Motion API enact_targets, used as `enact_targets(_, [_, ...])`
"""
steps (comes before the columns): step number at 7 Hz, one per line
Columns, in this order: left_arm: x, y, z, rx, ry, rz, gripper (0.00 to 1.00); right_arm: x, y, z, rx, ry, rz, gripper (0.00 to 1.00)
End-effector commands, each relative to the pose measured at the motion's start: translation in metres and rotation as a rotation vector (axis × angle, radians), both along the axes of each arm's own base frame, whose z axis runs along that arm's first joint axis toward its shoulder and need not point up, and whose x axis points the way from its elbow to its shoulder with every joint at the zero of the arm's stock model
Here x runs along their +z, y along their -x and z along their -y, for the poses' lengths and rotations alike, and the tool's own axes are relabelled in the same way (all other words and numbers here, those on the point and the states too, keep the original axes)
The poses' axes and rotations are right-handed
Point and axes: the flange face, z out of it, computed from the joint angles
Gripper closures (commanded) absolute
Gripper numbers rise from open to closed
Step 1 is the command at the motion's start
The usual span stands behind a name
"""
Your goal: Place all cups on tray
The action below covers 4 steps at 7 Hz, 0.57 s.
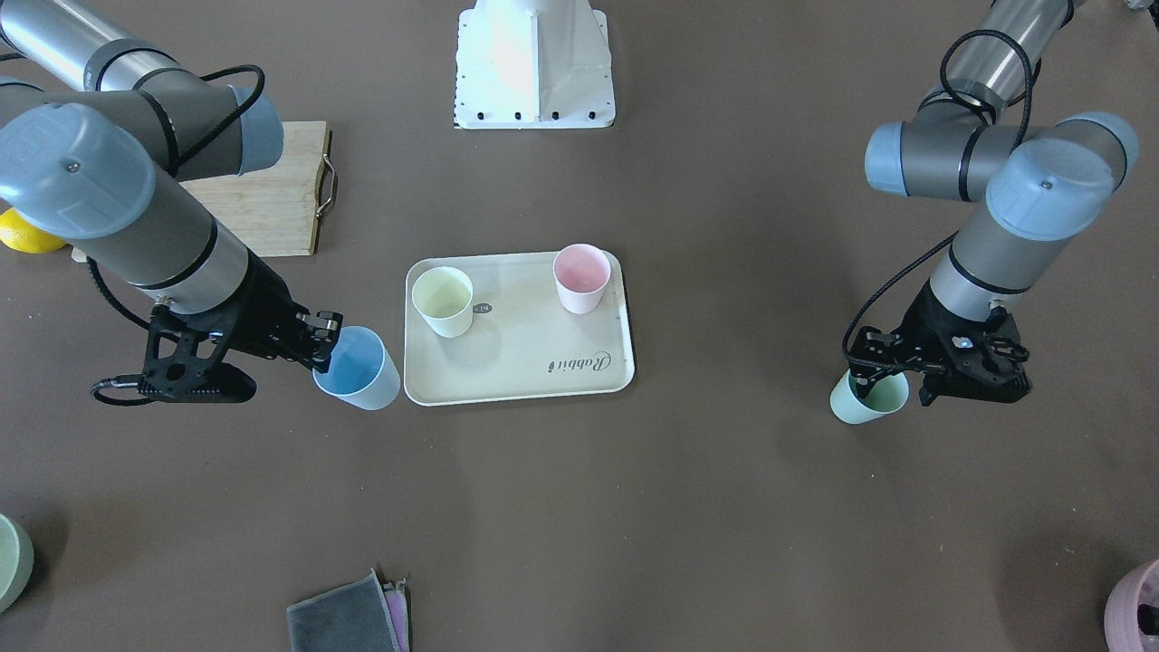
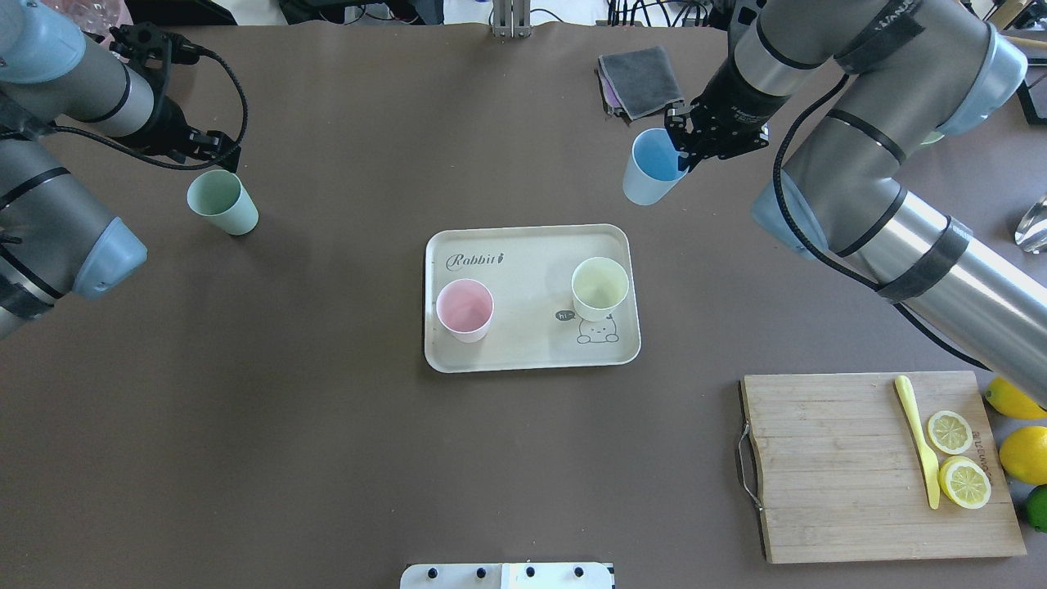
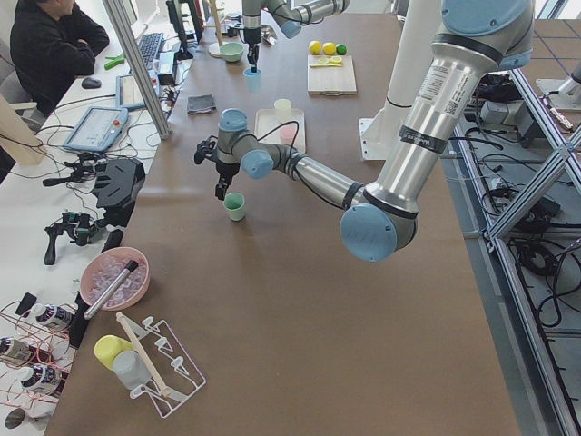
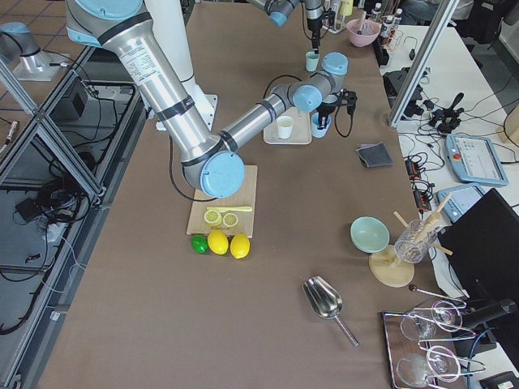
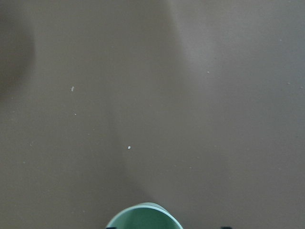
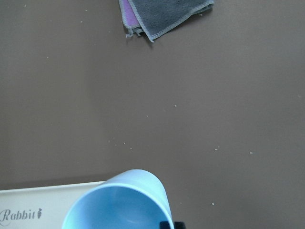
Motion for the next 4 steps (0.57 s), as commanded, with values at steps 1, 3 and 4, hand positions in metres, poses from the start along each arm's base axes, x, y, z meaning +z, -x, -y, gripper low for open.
enact_targets(1, [0.037,0.016,-0.004,0.023,-0.011,-0.004,0.21,-0.013,0.02,-0.009,0.008,-0.002,-0.004,1.0])
enact_targets(3, [0.067,0.025,-0.021,0.029,-0.022,-0.014,0.21,-0.015,0.025,-0.015,-0.001,-0.007,-0.001,1.0])
enact_targets(4, [0.069,0.022,-0.024,0.028,-0.017,-0.019,0.21,-0.014,0.035,-0.02,-0.007,-0.013,-0.011,1.0])
